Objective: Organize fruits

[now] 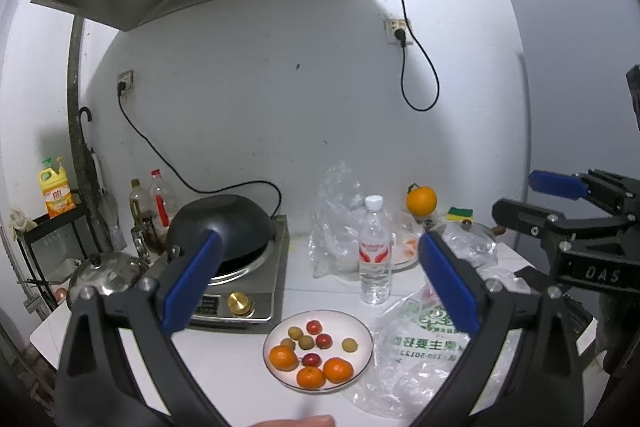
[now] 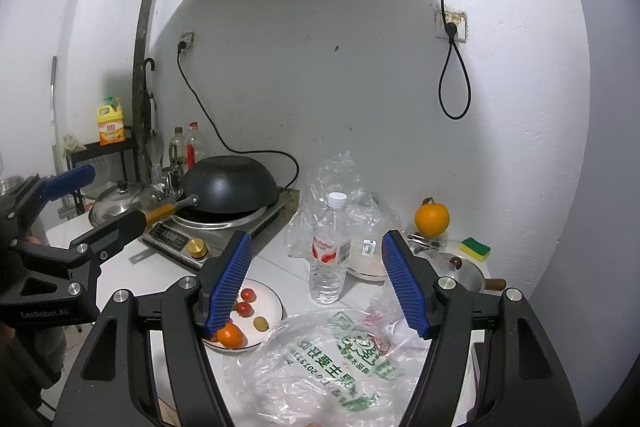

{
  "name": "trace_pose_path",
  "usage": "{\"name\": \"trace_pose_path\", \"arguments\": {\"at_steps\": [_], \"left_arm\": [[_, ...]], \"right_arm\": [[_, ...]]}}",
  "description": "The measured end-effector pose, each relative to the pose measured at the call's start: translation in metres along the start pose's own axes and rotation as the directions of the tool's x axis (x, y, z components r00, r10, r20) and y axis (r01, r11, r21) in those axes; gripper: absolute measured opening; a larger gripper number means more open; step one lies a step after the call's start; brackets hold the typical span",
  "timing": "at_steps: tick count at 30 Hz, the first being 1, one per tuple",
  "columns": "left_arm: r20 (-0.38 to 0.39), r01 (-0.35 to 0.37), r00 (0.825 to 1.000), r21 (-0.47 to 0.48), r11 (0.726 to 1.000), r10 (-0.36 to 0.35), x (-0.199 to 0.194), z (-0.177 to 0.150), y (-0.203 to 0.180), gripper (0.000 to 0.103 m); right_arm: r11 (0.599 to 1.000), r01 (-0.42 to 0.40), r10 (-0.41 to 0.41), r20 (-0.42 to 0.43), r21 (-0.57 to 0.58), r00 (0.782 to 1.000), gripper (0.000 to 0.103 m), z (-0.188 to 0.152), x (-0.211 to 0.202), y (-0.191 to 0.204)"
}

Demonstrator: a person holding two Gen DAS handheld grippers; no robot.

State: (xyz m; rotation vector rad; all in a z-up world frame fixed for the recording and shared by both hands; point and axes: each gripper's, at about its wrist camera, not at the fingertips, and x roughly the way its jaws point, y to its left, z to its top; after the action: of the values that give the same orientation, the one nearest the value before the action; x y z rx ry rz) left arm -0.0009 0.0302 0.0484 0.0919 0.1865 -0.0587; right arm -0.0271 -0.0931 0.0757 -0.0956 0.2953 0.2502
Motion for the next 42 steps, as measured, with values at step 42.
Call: {"name": "trace_pose_path", "arguments": {"at_steps": [42], "left_arm": [[0.001, -0.002, 1.000, -0.004, 1.000, 0.002, 0.012, -0.003, -0.007, 0.099]], "right_arm": [[1.000, -0.002, 0.002, -0.011, 0.015, 1.000, 0.071, -0.008, 0.007, -0.006]]}}
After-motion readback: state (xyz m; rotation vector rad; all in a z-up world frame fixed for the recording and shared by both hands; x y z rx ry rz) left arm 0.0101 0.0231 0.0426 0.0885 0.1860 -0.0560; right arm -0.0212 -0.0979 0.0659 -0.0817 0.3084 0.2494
